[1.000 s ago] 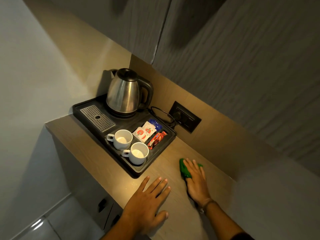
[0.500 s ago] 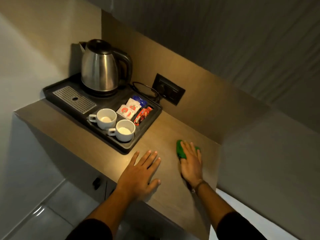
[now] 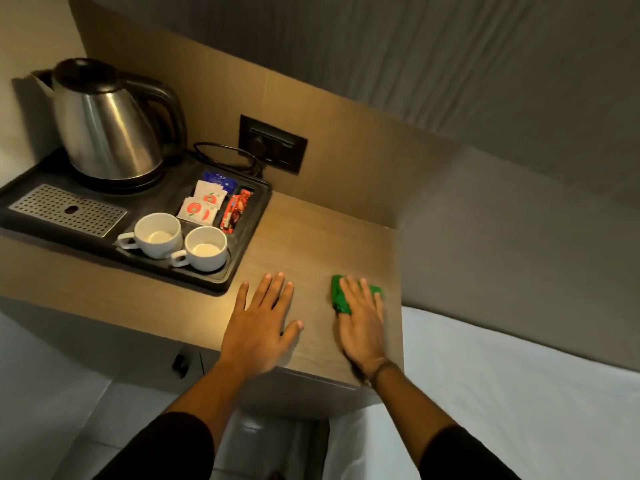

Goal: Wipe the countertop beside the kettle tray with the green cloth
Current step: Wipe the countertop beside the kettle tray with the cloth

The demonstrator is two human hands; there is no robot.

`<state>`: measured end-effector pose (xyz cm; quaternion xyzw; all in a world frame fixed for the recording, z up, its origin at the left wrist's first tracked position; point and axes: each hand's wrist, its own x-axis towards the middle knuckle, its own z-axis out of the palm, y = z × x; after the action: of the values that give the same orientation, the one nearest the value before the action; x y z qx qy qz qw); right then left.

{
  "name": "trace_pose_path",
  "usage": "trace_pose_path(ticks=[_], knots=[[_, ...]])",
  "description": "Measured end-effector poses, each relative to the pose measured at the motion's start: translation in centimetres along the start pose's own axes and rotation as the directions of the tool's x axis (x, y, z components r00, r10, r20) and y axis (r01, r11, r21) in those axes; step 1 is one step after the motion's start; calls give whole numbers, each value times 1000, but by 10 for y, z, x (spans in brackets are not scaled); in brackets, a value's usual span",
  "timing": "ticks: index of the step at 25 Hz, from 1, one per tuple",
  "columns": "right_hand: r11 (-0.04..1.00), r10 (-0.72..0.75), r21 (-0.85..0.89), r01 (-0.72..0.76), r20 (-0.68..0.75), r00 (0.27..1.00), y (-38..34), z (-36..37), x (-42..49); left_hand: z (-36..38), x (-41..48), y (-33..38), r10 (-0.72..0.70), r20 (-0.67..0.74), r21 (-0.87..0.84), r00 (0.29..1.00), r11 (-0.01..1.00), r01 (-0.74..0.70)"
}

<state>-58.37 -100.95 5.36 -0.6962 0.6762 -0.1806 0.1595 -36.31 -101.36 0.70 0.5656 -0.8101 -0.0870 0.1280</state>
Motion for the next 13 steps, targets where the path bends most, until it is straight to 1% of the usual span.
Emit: trace_pose_path(ticks=[3,4,5,6,8,9,10,11,12,13], knots=[[978,-197,-45,202,84,977,11,15,-73,1,1,0,2,25,11,1000,1000,-2],[970,-228,-63,233,76,971,22,11,-91,2,2,0,3,37,20,999,1000,-4],[970,-230,-66,233,49,972,33,7,-97,3,2,-1,4,41,31,999,1000,-5],[980,-189,-68,189,11,982,38,3,-91,4,1,-2,1,40,42,999,999,-3],[997,10,-74,-18,-104,995,29,2,-58,3,2,-2,7,47,46,999,999,-9],[990,123,-55,-133,-161,979,20,2,-39,2,2,-2,12,50,45,999,999,-14],[977,202,-29,-211,-184,962,8,4,-25,1,2,-2,14,51,45,999,999,-16],[972,229,-6,-234,-182,956,-2,8,-18,1,1,-2,12,52,46,999,999,-15],[980,198,16,-198,-161,967,-9,14,-18,1,1,-2,8,56,43,998,999,-11],[992,126,17,-125,-118,985,-12,22,-26,1,2,-2,3,69,35,998,999,-5]])
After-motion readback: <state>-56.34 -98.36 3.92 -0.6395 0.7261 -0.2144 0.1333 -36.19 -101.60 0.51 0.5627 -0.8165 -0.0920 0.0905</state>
